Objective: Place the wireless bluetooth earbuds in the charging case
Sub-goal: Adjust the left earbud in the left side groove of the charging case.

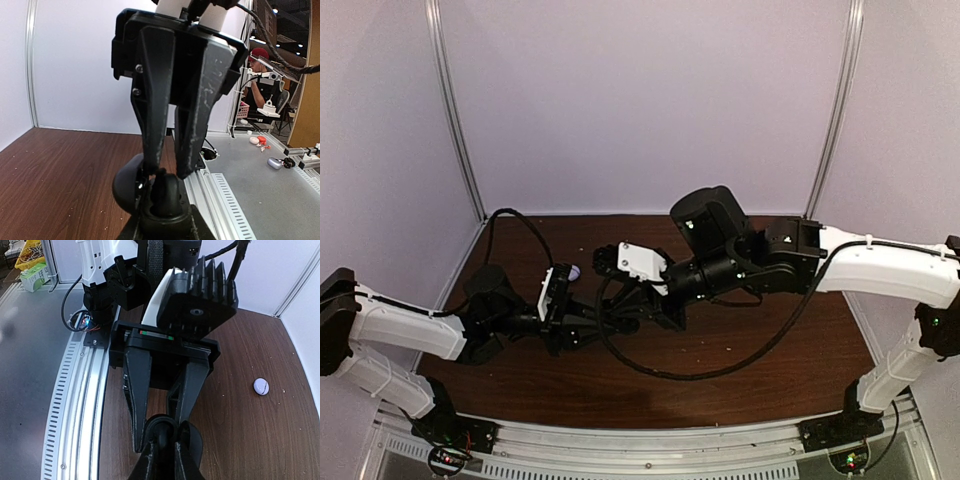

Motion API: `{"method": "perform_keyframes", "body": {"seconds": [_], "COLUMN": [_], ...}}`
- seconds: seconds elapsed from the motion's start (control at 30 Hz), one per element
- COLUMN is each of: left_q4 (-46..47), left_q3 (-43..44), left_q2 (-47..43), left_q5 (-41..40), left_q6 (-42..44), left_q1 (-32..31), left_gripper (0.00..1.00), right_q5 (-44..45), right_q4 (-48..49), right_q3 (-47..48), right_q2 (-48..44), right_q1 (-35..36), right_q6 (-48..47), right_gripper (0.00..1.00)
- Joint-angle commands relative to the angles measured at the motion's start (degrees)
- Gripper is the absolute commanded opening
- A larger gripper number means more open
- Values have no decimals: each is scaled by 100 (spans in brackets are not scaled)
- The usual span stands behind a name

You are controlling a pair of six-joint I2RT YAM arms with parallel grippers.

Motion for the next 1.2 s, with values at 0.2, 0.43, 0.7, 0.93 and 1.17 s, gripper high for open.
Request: {"method": "perform_keyframes", "body": {"seconds": [0.2, 0.43, 0.7, 0.93, 1.17], "left_q4": [368, 394, 741, 759, 725], "left_q3": [53, 49, -91, -168, -197], "left_q2": [-137, -148, -232, -394, -508], "left_q5": [-12, 31, 137, -139, -313], "left_q6": [40, 50, 9, -1, 81], "left_q1": [6, 6, -3, -2, -2], "left_gripper": [0, 0, 0, 0, 0], "right_q5": [234, 340, 588, 571, 89], "right_q4": [-128, -262, -384, -443, -158], "right_q3": [157, 184, 209, 187, 47], "right_q2": [198, 351, 507, 511, 499], "right_q1": [45, 41, 41, 41, 18], "right_q6": [25, 52, 96, 197, 512], "right_gripper": [7, 0, 0, 0, 0]}}
